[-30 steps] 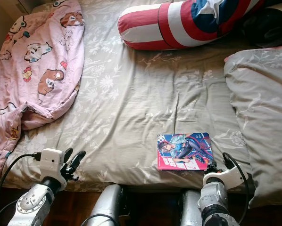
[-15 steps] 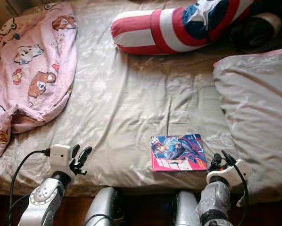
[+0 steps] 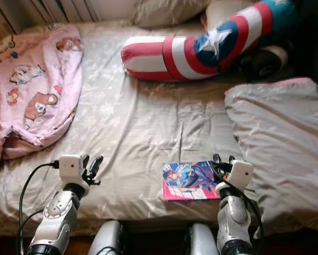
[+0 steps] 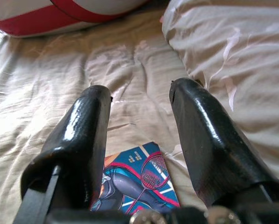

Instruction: Clean up the room

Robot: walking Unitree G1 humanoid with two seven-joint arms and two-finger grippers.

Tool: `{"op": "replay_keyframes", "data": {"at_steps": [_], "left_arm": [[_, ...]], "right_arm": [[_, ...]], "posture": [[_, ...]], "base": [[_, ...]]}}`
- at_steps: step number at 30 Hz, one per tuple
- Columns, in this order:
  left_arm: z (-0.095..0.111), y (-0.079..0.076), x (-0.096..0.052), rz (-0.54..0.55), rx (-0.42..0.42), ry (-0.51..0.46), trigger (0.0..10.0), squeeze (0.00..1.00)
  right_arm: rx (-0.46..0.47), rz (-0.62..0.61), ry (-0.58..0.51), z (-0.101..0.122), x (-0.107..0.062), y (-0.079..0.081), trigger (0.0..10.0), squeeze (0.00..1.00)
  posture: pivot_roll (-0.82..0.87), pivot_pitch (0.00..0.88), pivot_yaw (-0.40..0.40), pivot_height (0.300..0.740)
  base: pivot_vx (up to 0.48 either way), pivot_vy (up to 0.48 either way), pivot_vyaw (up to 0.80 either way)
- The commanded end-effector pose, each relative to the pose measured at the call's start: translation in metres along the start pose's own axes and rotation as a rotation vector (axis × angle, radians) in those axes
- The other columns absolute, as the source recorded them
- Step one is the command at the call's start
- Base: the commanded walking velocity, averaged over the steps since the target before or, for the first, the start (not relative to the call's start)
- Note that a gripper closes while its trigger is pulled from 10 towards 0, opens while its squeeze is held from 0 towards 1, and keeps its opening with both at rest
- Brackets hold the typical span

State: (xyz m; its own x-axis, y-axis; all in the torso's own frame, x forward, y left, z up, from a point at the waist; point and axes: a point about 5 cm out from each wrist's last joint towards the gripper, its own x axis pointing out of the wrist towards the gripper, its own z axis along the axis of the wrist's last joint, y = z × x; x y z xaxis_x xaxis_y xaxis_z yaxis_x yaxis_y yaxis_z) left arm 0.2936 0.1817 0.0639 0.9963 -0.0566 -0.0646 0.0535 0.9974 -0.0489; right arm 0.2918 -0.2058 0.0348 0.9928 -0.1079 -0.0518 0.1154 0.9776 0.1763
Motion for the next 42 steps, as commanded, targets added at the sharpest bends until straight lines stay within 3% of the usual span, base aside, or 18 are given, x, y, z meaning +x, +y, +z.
{"op": "replay_keyframes", "data": {"at_steps": [1,13,21,28,31,33,36,42], "left_arm": [[-0.007,0.002,-0.001,0.021,-0.013,0.016,10.0,0.0],[-0.032,0.019,-0.007,0.106,-0.064,0.117,10.0,0.0],[-0.061,0.021,-0.018,0.104,-0.045,0.262,10.0,0.0],[-0.088,0.023,-0.034,0.119,-0.034,0.42,10.0,0.0],[-0.101,0.022,-0.042,0.122,-0.024,0.514,10.0,0.0],[-0.104,0.022,-0.044,0.123,-0.018,0.535,10.0,0.0],[-0.121,0.024,-0.061,0.166,-0.009,0.645,10.0,0.0],[-0.126,0.022,-0.067,0.16,0.012,0.679,10.0,0.0]], "right_arm": [[-0.003,0.018,0.048,-0.009,-0.006,0.001,10.0,0.0],[0.043,-0.054,0.164,-0.028,-0.013,-0.007,10.0,0.0],[0.046,-0.049,0.295,-0.052,-0.03,-0.005,10.0,0.0],[0.018,-0.045,0.399,-0.066,-0.042,-0.012,10.0,0.0],[-0.017,-0.028,0.531,-0.08,-0.051,-0.012,10.0,0.0],[-0.028,-0.027,0.551,-0.083,-0.053,-0.012,10.0,0.0],[-0.018,-0.083,0.647,-0.097,-0.07,-0.016,10.0,0.0],[0.012,-0.145,0.705,-0.107,-0.085,-0.02,10.0,0.0]], "posture": [[0.02,0.077,0.041,0.65],[0.02,0.041,0.057,0.7],[0.02,0.016,0.051,0.735],[0.03,0.009,0.038,0.74],[0.02,0.027,0.027,0.74],[0.02,0.027,0.027,0.74],[0.02,0.045,0.028,0.74],[0.03,0.067,0.035,0.74]], "base": [[0.0,0.0,0.0],[0.0,0.0,0.0],[0.0,0.0,0.0],[0.0,0.0,0.0],[0.0,0.0,0.0],[0.0,0.0,0.0],[0.0,0.0,0.0],[0.0,0.0,0.0]]}}
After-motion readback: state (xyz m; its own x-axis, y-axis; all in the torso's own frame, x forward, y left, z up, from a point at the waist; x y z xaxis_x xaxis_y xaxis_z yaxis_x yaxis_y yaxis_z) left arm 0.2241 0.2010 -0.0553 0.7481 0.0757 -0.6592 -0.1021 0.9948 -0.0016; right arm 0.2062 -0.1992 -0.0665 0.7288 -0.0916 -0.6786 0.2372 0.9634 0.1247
